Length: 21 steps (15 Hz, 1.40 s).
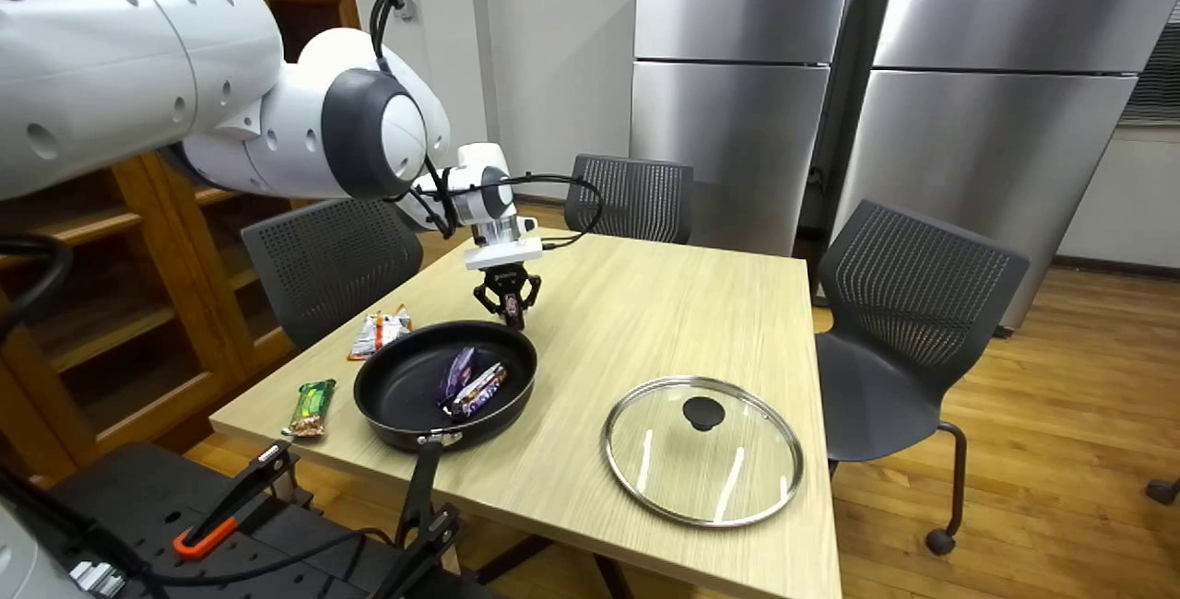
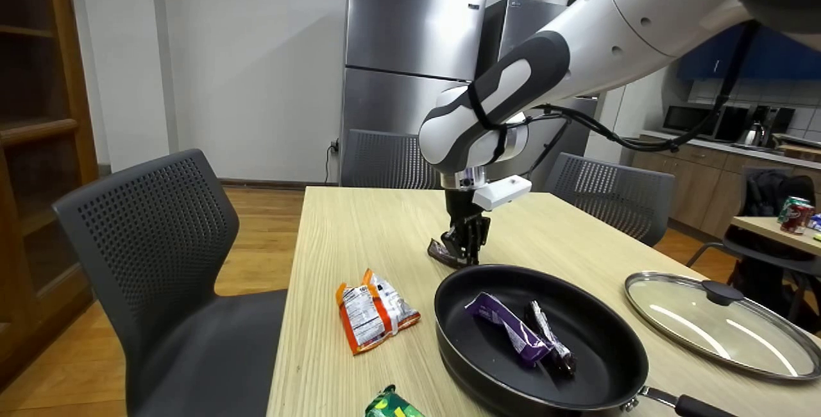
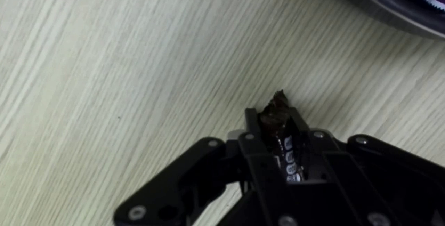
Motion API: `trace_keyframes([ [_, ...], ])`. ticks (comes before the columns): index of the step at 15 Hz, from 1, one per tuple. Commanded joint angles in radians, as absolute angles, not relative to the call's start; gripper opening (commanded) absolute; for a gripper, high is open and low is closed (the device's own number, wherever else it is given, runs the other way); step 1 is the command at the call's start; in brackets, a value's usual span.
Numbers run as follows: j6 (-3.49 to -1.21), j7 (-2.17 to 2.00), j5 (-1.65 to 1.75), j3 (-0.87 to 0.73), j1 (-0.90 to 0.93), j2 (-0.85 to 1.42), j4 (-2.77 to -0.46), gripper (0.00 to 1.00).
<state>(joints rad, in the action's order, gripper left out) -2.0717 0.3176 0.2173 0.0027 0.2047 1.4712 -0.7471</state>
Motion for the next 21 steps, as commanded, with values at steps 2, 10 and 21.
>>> trace_keyframes([
  [2, -2.091, 0.356, 0.214, 0.019, 0.203, 1.471, -0.734, 0.05],
  [10, -2.124, 0.333, 0.228, 0.003, 0.231, 1.453, -0.733, 0.06],
  [21, -2.201, 0.250, 0.251, -0.032, 0.281, 1.344, -0.885, 0.06],
])
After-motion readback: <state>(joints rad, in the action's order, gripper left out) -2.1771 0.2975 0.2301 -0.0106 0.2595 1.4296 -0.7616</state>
